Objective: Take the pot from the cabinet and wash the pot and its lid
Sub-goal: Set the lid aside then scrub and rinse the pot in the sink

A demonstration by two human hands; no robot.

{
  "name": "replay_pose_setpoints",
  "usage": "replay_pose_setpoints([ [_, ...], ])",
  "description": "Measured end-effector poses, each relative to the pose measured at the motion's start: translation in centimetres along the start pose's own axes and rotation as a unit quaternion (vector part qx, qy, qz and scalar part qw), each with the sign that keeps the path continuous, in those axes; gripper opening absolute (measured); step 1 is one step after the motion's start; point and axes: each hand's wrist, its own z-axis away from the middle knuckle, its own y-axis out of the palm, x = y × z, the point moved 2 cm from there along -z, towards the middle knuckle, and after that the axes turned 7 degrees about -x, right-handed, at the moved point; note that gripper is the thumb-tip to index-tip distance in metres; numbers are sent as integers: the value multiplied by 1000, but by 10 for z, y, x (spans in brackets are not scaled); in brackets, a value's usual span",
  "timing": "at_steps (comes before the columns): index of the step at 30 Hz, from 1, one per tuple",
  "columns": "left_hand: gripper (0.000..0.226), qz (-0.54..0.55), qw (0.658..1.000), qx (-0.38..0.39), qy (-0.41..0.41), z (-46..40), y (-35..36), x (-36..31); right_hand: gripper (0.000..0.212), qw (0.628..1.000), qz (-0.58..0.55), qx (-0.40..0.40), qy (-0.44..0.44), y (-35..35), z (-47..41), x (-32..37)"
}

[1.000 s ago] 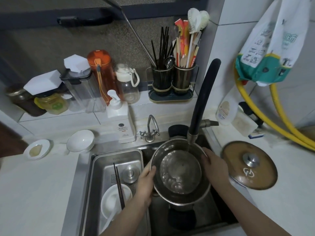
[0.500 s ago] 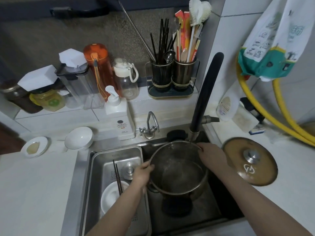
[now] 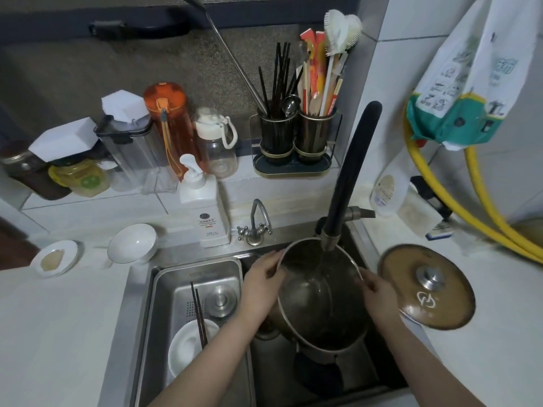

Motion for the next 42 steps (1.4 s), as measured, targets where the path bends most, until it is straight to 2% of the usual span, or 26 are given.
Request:
replay_pose_setpoints([
  [2,35,10,997,3,-78,-9,1,-5,30,999,12,25,28,3,-4,0],
  [3,33,63,988,9,-142,-12,0,-6,30,998,31,36,27,4,-6,3],
  [5,29,170,952,22,-254,-15,-2,0,28,995,87,50,3,5,-10,13],
  [6,29,188,939,25,-286,-15,-6,7,28,991,120,52,-20,5,-12,21],
  [10,32,261,901,12,-345,0,-15,41,31,950,278,13,-139,9,-9,59],
  [14,49,354,862,-27,-361,24,-5,60,36,903,359,-10,-234,17,4,71],
  [16,57,361,866,-45,-342,29,0,58,38,900,358,-21,-247,14,8,65],
  [19,66,297,910,-28,-289,18,4,40,35,937,284,-35,-200,2,1,47],
  [22,60,207,945,29,-250,-2,2,16,33,974,188,-27,-119,-8,-1,33],
  [25,43,193,953,90,-215,-15,-4,-5,30,995,89,15,-42,-5,-2,16],
  [28,30,146,966,117,-177,-19,-10,-20,30,996,-27,63,59,4,-6,-3],
  [31,49,10,990,125,-58,-26,-13,-30,27,975,-130,111,143,13,-6,-12],
  [33,49,-48,986,156,36,-30,-13,-34,25,960,-165,142,174,19,-7,-18],
  [36,18,-99,957,236,134,-33,-14,-32,23,955,-137,197,173,26,-6,-25],
  [38,11,-113,948,263,137,-33,-14,-27,23,953,-115,218,177,31,-6,-33],
  [42,24,-134,946,263,135,-28,-9,-25,25,950,-124,208,197,37,-10,-50],
])
